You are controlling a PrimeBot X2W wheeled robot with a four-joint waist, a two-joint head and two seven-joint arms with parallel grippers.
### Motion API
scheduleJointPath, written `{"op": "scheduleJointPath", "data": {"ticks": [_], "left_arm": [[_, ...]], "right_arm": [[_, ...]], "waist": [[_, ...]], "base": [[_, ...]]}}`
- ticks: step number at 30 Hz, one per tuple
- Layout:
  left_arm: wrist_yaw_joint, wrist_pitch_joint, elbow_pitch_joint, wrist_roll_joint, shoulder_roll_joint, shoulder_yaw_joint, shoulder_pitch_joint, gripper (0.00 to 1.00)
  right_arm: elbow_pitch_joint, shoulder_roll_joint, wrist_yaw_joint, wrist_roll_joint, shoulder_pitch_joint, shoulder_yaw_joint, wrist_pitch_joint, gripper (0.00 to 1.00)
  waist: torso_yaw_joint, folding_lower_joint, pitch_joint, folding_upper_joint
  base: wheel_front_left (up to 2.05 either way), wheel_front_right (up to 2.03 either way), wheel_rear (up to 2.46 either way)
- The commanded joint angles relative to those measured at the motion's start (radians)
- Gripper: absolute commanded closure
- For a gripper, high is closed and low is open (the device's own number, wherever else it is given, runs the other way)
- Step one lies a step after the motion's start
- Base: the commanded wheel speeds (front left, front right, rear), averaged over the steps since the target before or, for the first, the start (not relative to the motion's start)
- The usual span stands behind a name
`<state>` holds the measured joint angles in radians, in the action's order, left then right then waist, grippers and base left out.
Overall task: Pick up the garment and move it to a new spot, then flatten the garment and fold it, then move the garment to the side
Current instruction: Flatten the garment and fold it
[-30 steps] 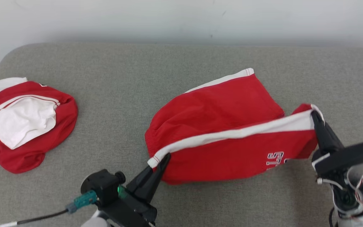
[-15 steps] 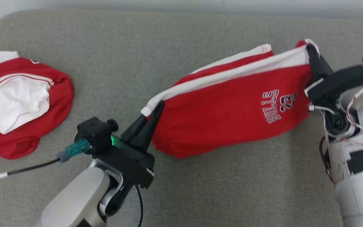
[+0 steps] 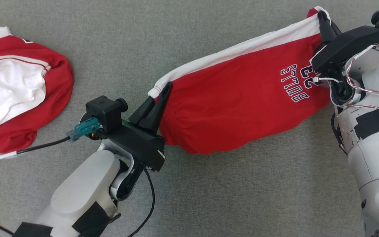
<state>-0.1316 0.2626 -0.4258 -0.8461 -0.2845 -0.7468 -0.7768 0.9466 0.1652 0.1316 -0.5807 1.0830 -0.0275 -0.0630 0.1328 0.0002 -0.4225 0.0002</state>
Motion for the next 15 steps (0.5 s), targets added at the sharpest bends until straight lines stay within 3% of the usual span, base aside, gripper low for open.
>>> {"op": "scheduleJointPath", "data": {"ticks": [1, 3, 4, 5, 6, 15], "left_arm": [[0.002, 0.003, -0.006, 0.01, 0.005, 0.0, -0.01, 1.0], [0.002, 0.003, -0.027, 0.017, 0.011, -0.012, -0.011, 1.0], [0.002, 0.003, -0.036, 0.016, 0.016, -0.017, -0.012, 1.0], [0.002, 0.003, -0.041, 0.019, 0.018, -0.018, -0.015, 0.57], [0.002, 0.003, -0.049, 0.025, 0.02, -0.016, -0.016, 0.0], [0.002, 0.003, -0.059, 0.073, 0.026, 0.035, 0.053, 0.0]], "right_arm": [[0.014, 0.002, -0.002, 0.008, 0.007, -0.005, 0.009, 1.0], [0.051, 0.0, -0.002, 0.01, 0.027, -0.017, 0.023, 1.0], [0.067, 0.002, -0.002, 0.016, 0.033, -0.025, 0.033, 0.91], [0.082, 0.007, -0.002, 0.024, 0.037, -0.035, 0.043, 0.35], [0.096, 0.011, -0.002, 0.028, 0.038, -0.045, 0.052, 0.0], [0.136, 0.045, -0.002, -0.007, -0.012, -0.133, 0.09, 0.0]], "waist": [[0.006, -0.0002, -0.006, -0.0002], [0.008, -0.0002, -0.005, -0.0002], [0.009, -0.0002, -0.003, -0.0002], [0.009, -0.0002, 0.001, -0.0002], [0.008, -0.0002, 0.006, -0.0002], [-0.002, -0.0002, 0.087, -0.0002]], "base": [[0.0, 0.0, 0.0], [0.0, 0.0, 0.0], [0.0, 0.0, 0.0], [0.0, 0.0, 0.0], [0.0, 0.0, 0.0], [0.0, 0.0, 0.0]]}}
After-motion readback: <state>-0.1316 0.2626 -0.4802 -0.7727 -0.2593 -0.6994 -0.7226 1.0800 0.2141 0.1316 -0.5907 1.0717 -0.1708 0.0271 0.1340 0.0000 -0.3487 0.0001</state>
